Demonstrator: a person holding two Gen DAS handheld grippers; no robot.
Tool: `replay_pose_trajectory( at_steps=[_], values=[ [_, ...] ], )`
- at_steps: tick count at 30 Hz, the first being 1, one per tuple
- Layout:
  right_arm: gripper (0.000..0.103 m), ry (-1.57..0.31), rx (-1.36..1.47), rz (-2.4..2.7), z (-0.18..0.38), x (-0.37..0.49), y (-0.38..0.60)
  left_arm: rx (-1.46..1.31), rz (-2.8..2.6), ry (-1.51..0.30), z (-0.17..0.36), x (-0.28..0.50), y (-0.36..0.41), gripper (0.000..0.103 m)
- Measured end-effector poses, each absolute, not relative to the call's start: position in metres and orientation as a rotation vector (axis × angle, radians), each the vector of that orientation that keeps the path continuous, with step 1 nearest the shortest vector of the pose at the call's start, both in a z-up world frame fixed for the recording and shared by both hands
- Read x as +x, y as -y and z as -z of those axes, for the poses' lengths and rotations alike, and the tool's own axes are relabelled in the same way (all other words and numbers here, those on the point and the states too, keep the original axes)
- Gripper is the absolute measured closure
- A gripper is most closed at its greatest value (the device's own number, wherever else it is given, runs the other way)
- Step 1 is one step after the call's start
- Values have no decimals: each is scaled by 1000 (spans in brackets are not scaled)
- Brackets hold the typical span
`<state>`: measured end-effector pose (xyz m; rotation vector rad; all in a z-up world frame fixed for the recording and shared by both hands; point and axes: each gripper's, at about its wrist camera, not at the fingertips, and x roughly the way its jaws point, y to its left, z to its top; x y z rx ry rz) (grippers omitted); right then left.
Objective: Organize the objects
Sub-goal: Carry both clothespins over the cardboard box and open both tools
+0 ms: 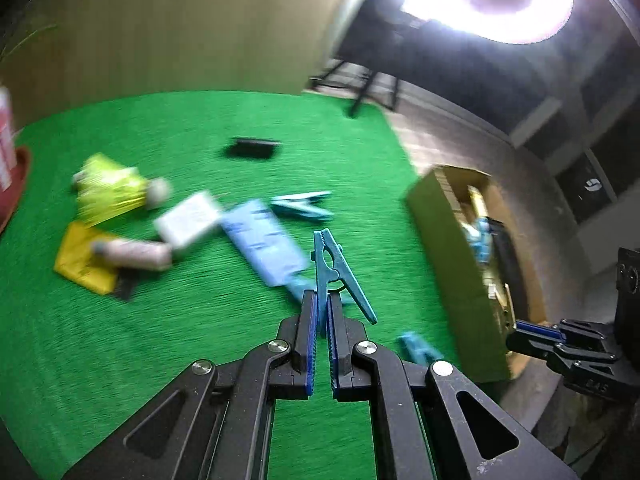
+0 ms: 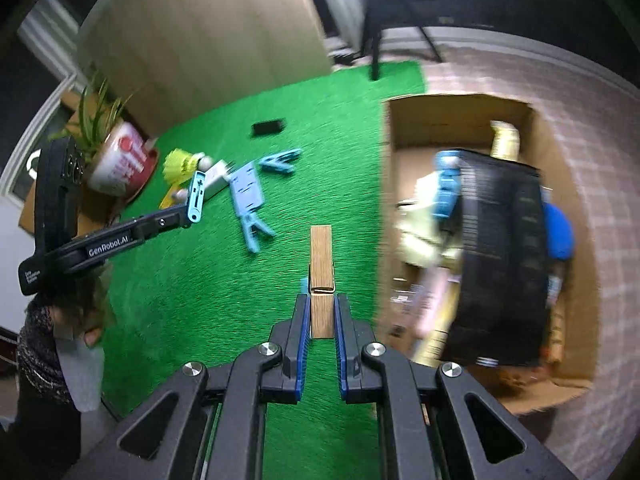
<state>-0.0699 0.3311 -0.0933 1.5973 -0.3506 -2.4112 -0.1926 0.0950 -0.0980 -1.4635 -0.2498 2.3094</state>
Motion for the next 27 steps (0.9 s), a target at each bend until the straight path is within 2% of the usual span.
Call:
replay_pose_trajectory(
  at_steps=[9,15,27],
  values=[
    [92,445,1616,2554,87,-44,-403,-1381,-2191,146,80,-202,-199,99],
    [92,486,1666,2595,98,-33,-438,-1379,-2143,70,86,-209,-256,99],
    [92,486,1679,2609,102,-29,-458,-1406,-2142,-33,100,-210,-291,99]
  ],
)
